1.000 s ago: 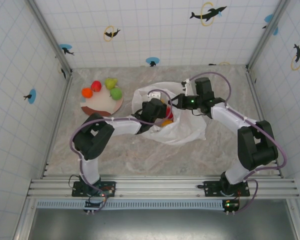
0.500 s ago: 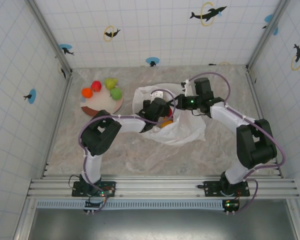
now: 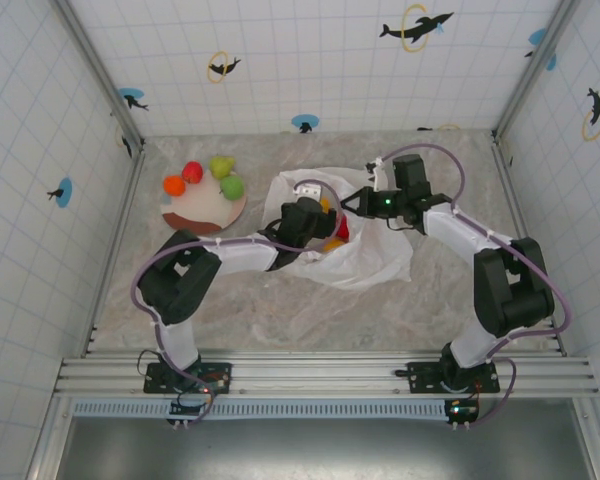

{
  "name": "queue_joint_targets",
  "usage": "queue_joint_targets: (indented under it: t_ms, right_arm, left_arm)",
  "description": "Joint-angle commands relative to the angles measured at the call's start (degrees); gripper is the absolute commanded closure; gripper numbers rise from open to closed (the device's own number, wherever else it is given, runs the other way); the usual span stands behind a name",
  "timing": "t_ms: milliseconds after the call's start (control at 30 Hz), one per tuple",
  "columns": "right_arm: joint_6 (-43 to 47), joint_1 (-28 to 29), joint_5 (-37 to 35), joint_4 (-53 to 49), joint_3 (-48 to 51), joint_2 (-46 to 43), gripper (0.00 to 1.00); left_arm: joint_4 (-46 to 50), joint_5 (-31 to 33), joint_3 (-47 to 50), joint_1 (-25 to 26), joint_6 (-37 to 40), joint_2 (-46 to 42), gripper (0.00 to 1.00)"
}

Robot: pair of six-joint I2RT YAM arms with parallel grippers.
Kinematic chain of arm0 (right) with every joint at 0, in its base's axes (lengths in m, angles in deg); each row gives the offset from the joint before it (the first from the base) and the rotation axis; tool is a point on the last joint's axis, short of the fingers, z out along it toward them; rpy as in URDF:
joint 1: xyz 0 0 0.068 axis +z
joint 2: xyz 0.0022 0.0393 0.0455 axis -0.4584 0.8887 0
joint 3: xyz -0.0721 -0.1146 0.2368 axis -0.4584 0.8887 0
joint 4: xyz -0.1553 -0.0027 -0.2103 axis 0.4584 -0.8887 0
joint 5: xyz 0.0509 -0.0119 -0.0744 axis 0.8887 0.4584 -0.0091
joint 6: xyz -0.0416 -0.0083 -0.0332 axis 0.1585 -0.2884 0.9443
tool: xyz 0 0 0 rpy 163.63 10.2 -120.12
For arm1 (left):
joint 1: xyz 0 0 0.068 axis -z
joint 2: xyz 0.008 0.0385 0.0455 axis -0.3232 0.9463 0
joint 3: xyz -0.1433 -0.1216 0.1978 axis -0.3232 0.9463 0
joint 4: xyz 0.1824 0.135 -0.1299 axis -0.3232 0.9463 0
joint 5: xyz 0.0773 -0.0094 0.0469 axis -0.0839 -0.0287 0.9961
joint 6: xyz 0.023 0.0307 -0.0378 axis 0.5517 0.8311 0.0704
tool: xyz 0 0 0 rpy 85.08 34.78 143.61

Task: Place the fruits into the plastic bag

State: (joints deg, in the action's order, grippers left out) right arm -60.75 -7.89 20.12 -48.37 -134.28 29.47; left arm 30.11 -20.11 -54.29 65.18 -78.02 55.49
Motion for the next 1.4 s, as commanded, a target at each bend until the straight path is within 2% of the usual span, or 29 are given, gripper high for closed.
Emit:
queue_joint_targets:
  t_ms: [0, 200, 400, 633, 767, 967, 1133, 1367]
  right_arm:
    - [0.9, -0.5, 1.4, -0.5, 1.1, 0.8, 1.00]
    - [1.3, -0.9, 1.5, -0.9, 1.2, 1.2, 1.00]
    - [1.4, -1.1, 1.5, -0.9, 1.4, 1.6, 1.00]
    - [1.6, -1.1, 1.5, -0.9, 1.4, 1.8, 1.00]
    - [1.8, -1.1, 1.6, -0.9, 1.5, 1.9, 1.00]
    - [1.5, -1.1, 1.7, -0.2, 1.6, 2.4, 1.00]
    - [1.2, -1.1, 1.8, 0.3, 1.4, 2.5, 1.00]
    - [1.0, -1.0, 1.8, 0.2, 1.2, 2.2, 1.00]
  left_arm:
    - [2.3, -5.7, 2.3, -0.4, -2.5, -3.8, 0.08]
    - [3.0, -12.0, 7.1, -0.4, -3.3, -9.7, 0.11]
    - [6.1, -17.6, 7.7, -0.4, -3.0, -13.9, 0.11]
    - [7.6, -19.2, 11.9, -0.9, -3.1, -20.9, 0.11]
    - [9.5, -20.4, 15.5, -3.5, -5.0, -26.3, 0.10]
    - [10.4, -21.5, 23.1, -12.3, -14.6, -32.8, 0.11]
    - [8.9, -25.5, 26.0, -18.0, -19.4, -31.3, 0.11]
    - [7.9, -27.2, 21.4, -19.2, -19.2, -21.9, 0.15]
